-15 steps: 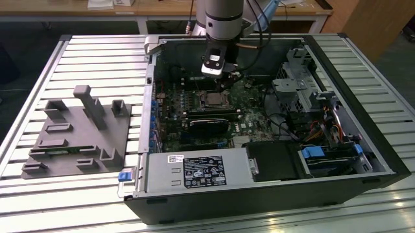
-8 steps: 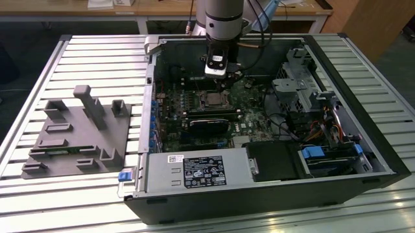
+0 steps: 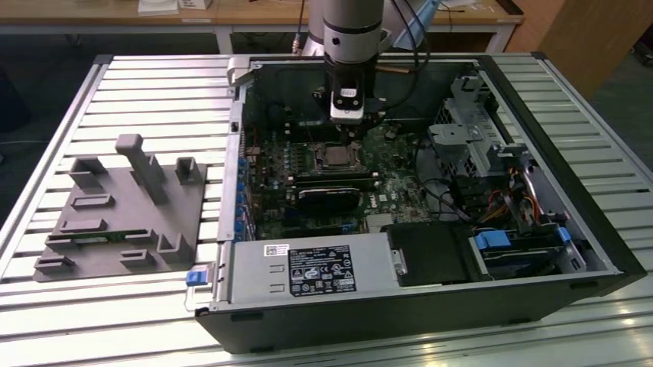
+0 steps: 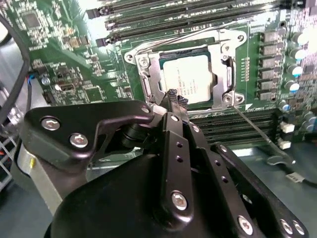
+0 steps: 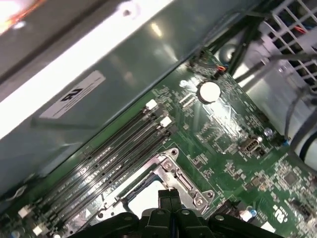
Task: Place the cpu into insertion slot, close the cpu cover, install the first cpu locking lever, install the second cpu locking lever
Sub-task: 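Close the cpu cover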
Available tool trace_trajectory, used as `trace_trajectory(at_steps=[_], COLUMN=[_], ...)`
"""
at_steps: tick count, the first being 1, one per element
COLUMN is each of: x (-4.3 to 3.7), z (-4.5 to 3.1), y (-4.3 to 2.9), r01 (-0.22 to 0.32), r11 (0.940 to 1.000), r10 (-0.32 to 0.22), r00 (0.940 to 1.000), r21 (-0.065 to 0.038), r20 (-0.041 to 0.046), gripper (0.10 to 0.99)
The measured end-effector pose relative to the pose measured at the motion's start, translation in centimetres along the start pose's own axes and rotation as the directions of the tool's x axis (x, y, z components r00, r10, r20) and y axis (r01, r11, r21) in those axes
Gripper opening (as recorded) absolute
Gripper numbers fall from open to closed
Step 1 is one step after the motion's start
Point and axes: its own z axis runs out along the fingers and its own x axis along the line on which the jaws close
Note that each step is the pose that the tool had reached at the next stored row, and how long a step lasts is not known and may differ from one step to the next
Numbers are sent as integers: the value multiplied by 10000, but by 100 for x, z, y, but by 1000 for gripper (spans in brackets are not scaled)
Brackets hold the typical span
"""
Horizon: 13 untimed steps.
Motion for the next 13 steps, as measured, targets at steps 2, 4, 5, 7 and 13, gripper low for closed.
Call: trace_trajectory(at_steps=[2,4,5,7,13], x=[0,0,0,0,0], z=[0,0,1,1,3], y=[0,0,0,0,0], r01=[316,640,790,1086,2044], r11=[9995,9979,9969,9941,9789], r10=[-316,-640,-790,-1086,-2044], r00=[9995,9979,9969,9941,9788], r21=[-13,-26,-33,-45,-48], r20=[-17,-34,-42,-56,-83], gripper=[106,106,106,106,106])
